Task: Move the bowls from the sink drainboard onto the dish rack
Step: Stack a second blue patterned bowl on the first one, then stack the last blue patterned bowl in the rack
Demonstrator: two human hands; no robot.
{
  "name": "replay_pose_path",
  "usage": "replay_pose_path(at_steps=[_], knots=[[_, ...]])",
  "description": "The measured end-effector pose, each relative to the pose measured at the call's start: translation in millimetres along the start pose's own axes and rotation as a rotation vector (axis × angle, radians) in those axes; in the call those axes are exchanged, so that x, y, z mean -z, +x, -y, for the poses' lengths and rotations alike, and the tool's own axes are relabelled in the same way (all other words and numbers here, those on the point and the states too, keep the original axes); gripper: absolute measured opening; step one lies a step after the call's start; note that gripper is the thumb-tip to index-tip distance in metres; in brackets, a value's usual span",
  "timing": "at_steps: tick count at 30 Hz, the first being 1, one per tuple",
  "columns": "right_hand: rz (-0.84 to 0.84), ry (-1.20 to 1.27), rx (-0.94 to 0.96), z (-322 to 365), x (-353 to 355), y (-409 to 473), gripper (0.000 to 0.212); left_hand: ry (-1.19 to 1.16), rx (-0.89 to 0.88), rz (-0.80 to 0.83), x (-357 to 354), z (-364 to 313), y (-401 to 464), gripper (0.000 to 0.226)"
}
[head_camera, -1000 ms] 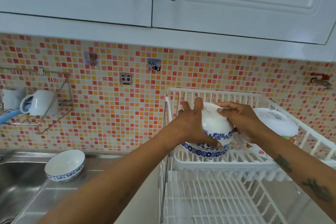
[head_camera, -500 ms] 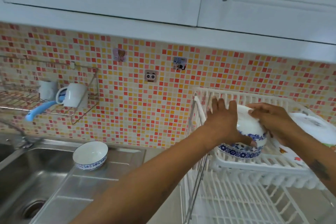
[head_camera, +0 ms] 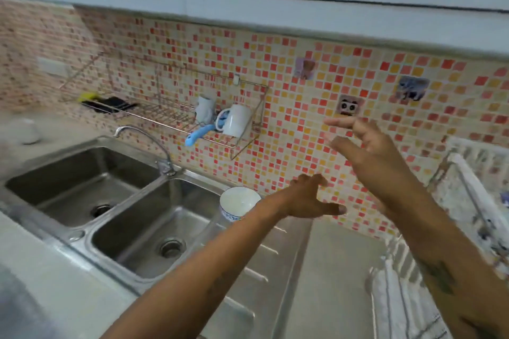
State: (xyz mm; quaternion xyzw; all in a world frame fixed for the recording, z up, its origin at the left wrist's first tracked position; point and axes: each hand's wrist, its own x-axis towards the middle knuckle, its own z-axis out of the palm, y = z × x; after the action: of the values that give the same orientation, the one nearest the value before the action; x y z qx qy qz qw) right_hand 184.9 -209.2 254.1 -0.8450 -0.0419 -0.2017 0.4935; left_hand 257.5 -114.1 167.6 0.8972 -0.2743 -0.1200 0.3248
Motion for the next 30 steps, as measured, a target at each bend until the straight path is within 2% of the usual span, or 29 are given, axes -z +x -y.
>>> replay_pose_path(at_steps=[3,5,8,10,13,15,18,21,24,30], knots=[[0.187,0.065,-0.195,-28.2,-63.0,15.9,0.011,-0.035,0.142,0.033,12.8,57.4,-16.9,0.061],[0.247,0.108,-0.306,-53.1,-93.7,28.6,0.009,-0.071,0.246,0.037,17.7,94.5,-22.9,0.055],[0.279,0.106,-0.472,-95.5,-128.6,38.6,0.018,-0.213,0.454,0.038,18.3,151.6,-21.6,0.064],[0.283,0.109,-0.574,-124.4,-147.8,40.1,0.023,-0.364,0.522,0.015,15.6,185.3,-18.7,0.071],[0.262,0.163,-0.731,-161.1,-174.4,43.1,0.027,-0.652,0.573,-0.026,13.3,222.5,-13.9,0.088],[0.256,0.193,-0.806,-183.7,-195.2,48.4,0.035,-0.769,0.614,-0.052,12.1,241.2,-6.3,0.089],[0.265,0.182,-0.891,-214.7,-227.8,55.8,0.05,-0.822,0.667,-0.09,8.1,265.9,10.7,0.084],[0.273,0.219,-1.02,-247.3,-258.3,63.9,0.061,-0.919,0.709,-0.225,2.2,284.2,34.3,0.077],[0.255,0.239,-1.083,-268.8,-279.7,73.2,0.065,-1.021,0.75,-0.318,-5.9,295.6,60.1,0.074],[0.185,0.21,-1.113,-292.5,-286.8,89.5,0.067,-1.01,0.77,-0.517,-26.4,319.5,97.1,0.059]])
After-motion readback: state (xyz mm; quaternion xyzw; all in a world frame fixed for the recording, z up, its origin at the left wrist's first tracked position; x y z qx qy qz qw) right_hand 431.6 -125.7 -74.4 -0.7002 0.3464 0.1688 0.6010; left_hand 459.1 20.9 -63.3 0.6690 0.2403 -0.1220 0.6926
